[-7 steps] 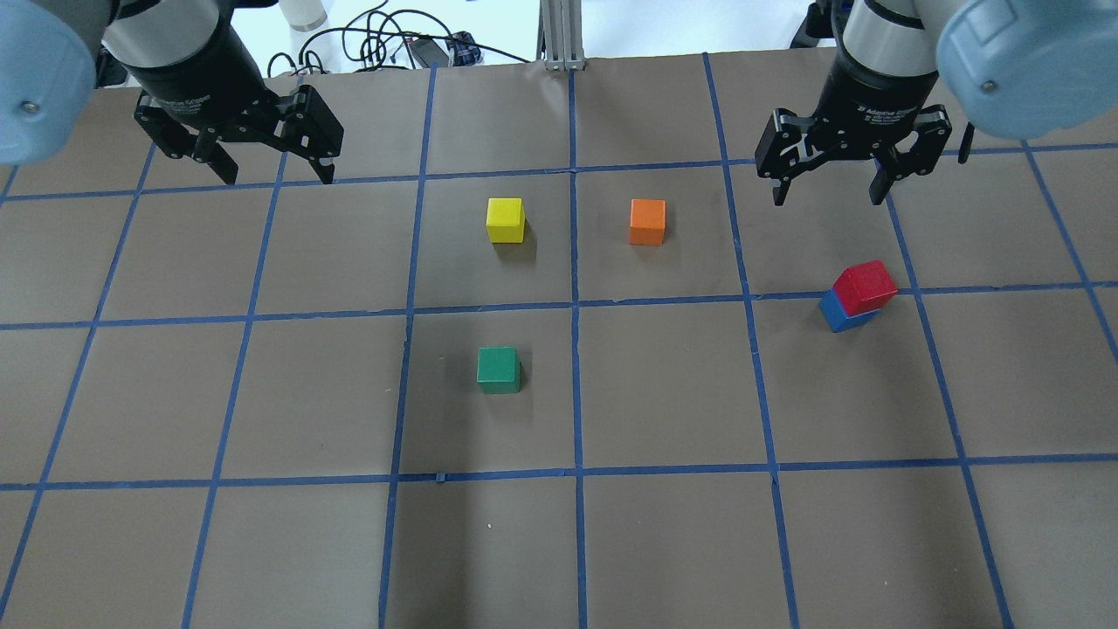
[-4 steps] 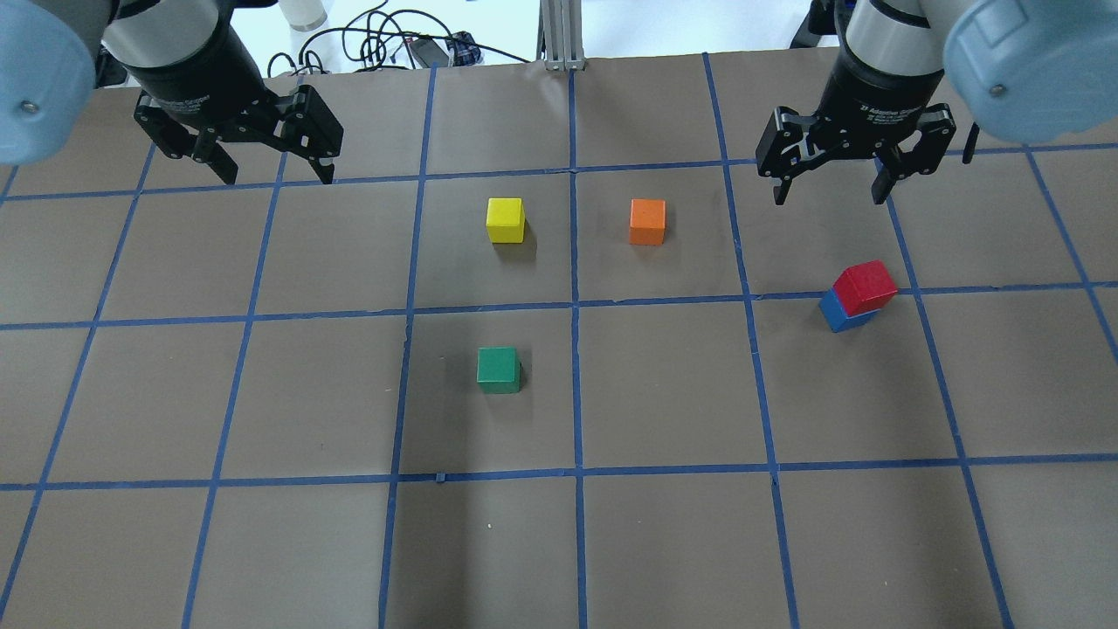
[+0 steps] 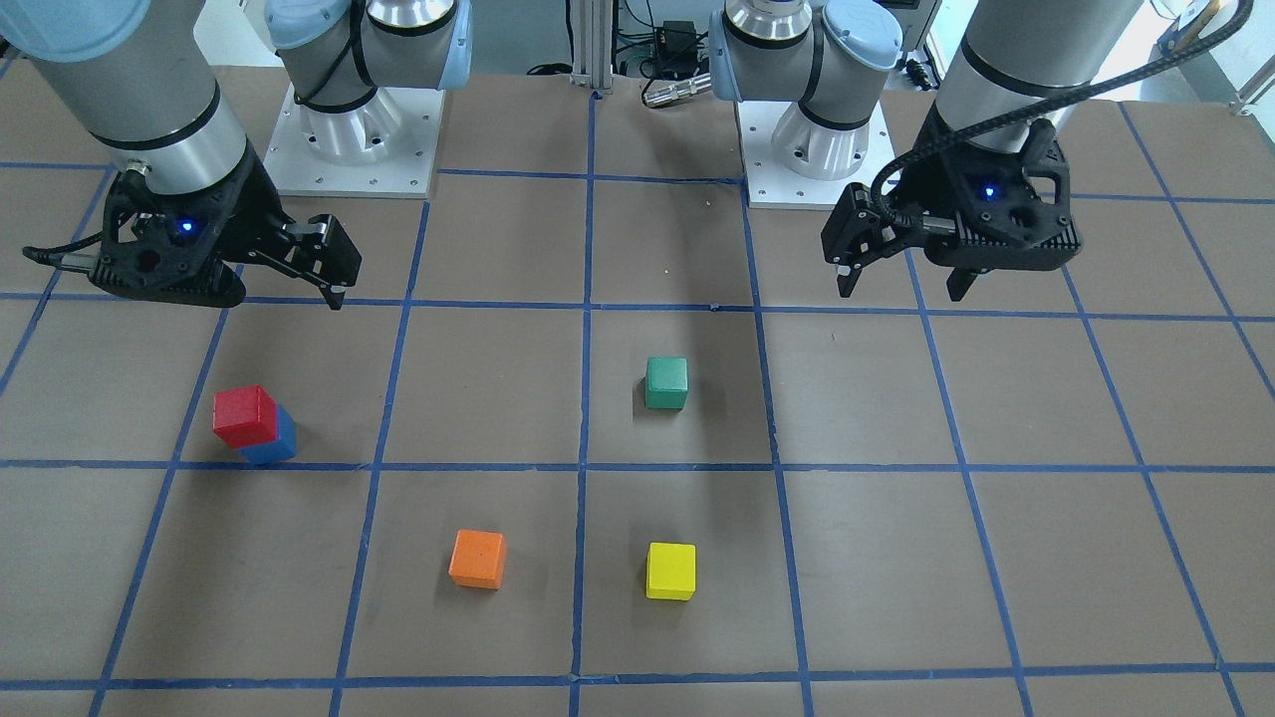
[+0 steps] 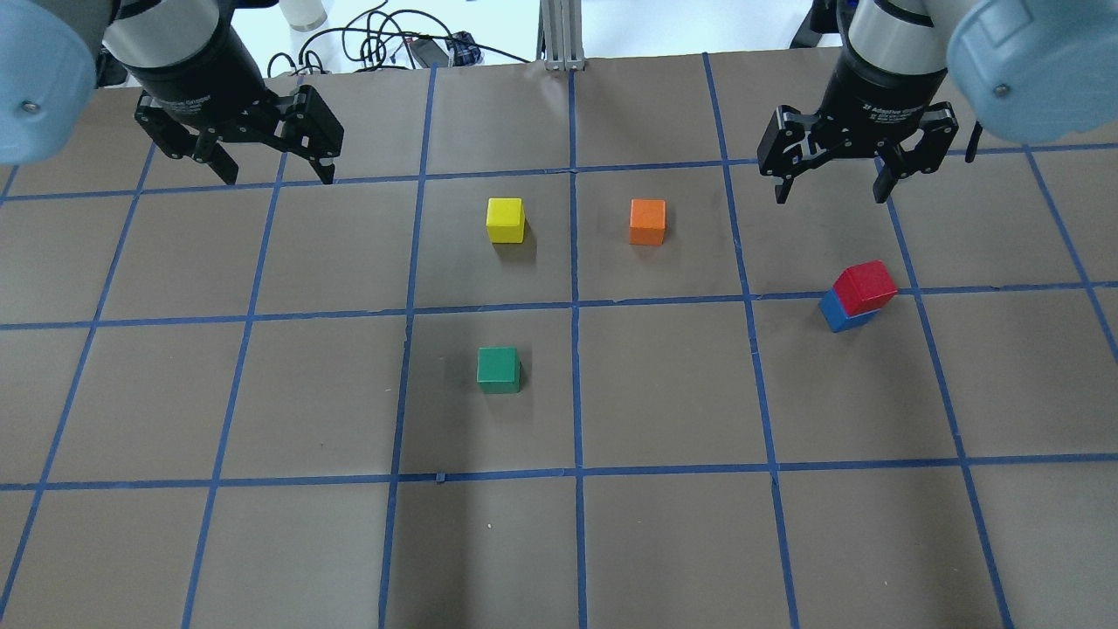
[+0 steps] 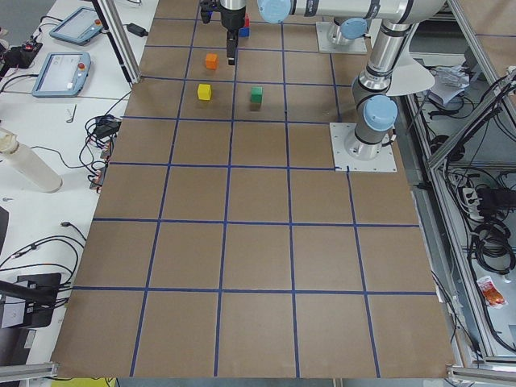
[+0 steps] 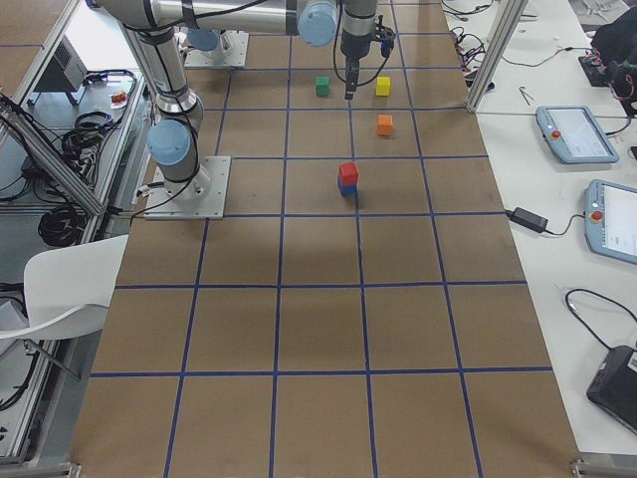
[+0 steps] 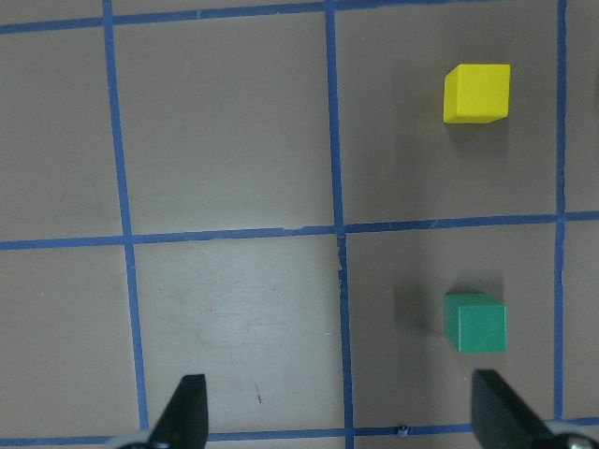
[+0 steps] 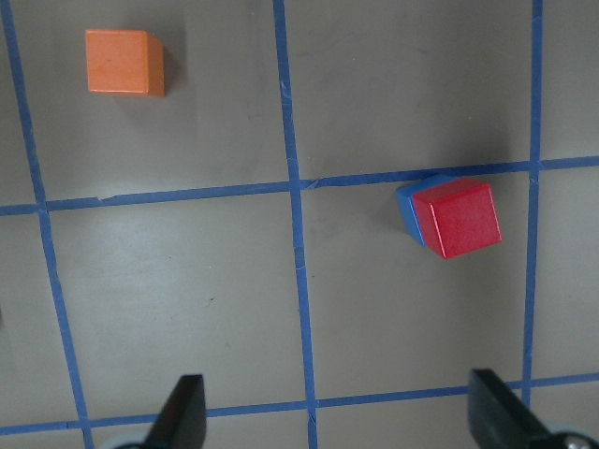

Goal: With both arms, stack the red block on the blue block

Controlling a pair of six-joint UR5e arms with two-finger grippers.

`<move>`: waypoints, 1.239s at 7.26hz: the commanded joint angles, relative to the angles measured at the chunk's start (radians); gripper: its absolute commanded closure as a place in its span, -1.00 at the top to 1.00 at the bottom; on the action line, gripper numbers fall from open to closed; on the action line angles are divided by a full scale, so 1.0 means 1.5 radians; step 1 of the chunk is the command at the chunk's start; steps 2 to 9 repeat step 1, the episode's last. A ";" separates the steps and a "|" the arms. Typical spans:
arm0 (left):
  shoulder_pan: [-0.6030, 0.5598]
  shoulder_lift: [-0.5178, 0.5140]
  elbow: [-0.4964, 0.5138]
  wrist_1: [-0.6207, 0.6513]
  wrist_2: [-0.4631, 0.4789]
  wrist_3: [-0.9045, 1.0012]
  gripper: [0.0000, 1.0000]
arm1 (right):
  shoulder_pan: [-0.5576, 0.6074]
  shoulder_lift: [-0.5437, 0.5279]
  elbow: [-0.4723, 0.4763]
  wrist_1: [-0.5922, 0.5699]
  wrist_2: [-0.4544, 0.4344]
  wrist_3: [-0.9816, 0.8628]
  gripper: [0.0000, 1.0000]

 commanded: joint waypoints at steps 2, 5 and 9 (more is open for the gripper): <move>0.000 0.000 0.000 0.000 0.001 0.000 1.00 | -0.002 0.000 0.000 0.001 -0.007 -0.003 1.00; 0.000 0.000 0.000 0.000 0.001 0.000 1.00 | -0.002 0.000 0.000 0.001 -0.007 -0.003 1.00; 0.000 0.000 0.000 0.000 0.001 0.000 1.00 | -0.002 0.000 0.000 0.001 -0.007 -0.003 1.00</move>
